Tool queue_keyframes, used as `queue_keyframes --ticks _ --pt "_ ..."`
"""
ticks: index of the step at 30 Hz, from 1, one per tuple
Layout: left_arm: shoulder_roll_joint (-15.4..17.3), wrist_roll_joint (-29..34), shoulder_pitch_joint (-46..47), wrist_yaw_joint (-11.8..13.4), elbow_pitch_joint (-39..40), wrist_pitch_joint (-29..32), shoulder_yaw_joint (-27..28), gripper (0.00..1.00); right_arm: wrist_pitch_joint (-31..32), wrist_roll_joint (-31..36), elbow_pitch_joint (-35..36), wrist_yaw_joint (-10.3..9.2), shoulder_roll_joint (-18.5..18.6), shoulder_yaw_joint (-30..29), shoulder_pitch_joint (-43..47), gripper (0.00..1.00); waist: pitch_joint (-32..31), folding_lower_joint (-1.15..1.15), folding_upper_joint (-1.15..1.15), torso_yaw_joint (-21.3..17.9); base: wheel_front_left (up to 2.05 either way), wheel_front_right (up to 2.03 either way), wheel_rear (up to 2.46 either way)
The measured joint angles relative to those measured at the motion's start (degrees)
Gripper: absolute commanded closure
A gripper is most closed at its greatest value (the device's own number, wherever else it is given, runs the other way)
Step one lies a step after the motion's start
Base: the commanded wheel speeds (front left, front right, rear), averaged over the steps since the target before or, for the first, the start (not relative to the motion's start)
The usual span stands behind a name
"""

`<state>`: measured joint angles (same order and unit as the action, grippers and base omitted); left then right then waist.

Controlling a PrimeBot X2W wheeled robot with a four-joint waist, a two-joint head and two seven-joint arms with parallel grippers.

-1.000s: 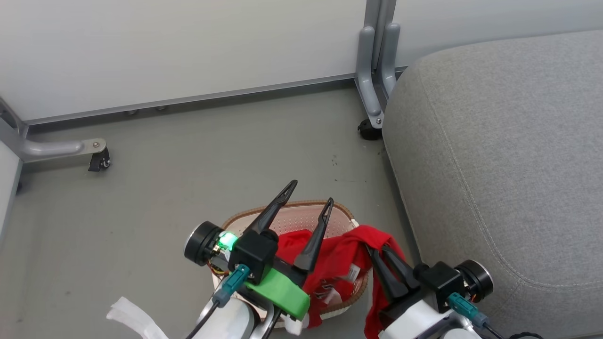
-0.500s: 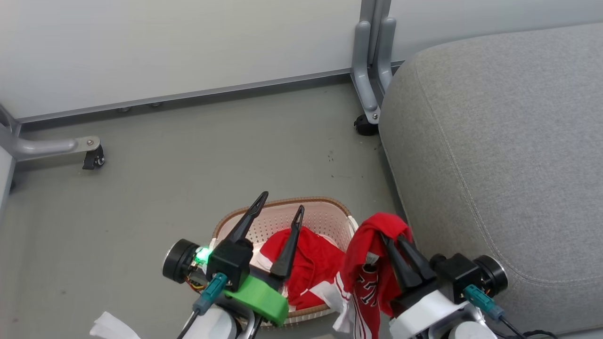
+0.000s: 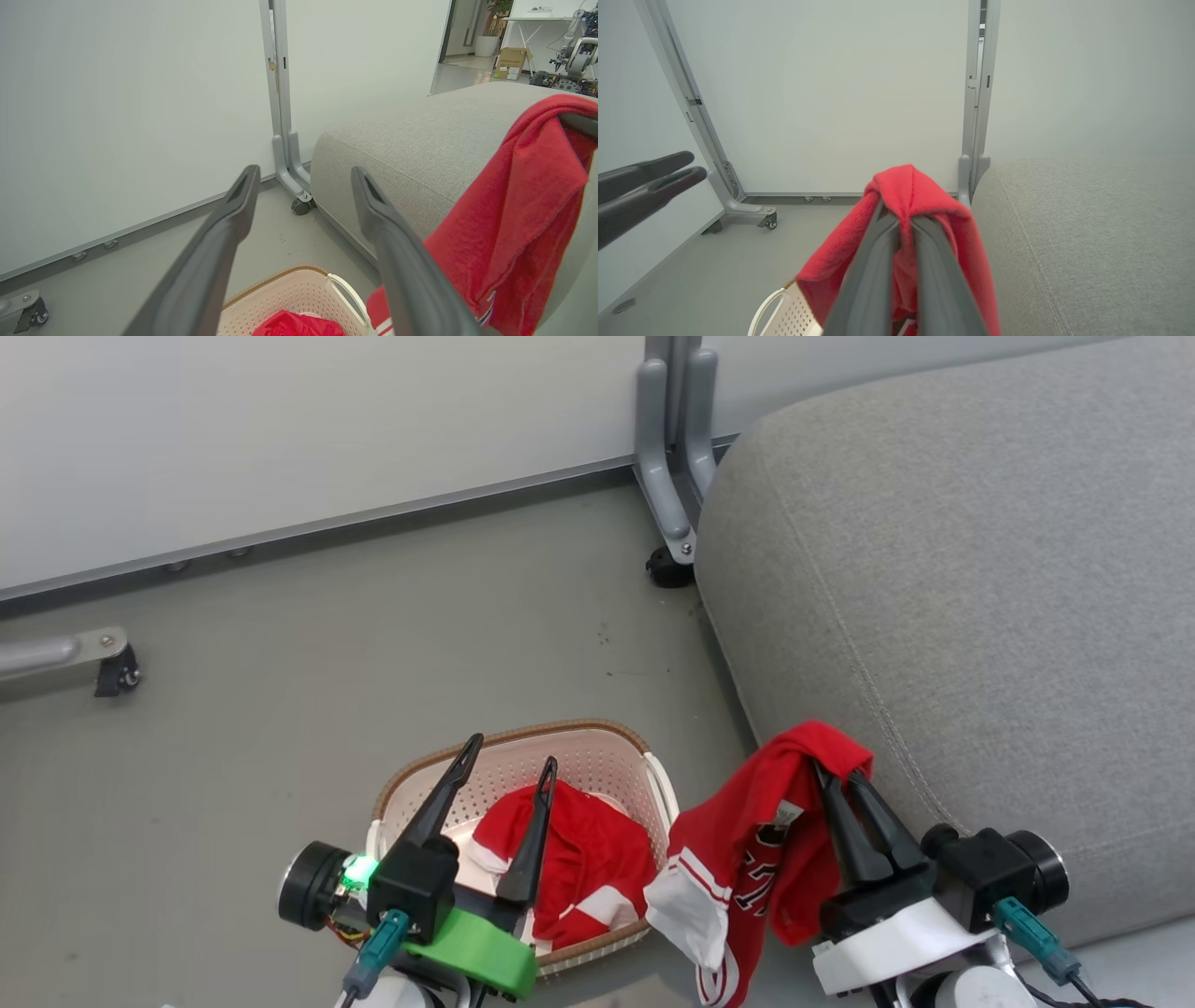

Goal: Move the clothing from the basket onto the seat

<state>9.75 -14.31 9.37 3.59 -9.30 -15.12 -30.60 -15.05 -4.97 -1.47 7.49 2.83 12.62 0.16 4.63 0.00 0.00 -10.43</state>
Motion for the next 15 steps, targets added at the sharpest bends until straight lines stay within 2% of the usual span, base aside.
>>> queue_keyframes --ticks 9,15 --pt "0.6 2.37 -1.2 -1.08 1.67 -0.02 1.97 0.0 0.0 -0.91 5.69 0.01 0.02 -1.53 1.74 1.0 1.72 0.0 0.0 -6.7 0.0 0.0 0.0" --pt "0.49 3.55 -1.19 -2.08 1.63 -0.02 2.48 0.0 0.0 -2.13 6.23 0.01 0.04 -2.59 3.24 1.0 2.97 0.0 0.0 -11.38 0.0 0.0 0.0"
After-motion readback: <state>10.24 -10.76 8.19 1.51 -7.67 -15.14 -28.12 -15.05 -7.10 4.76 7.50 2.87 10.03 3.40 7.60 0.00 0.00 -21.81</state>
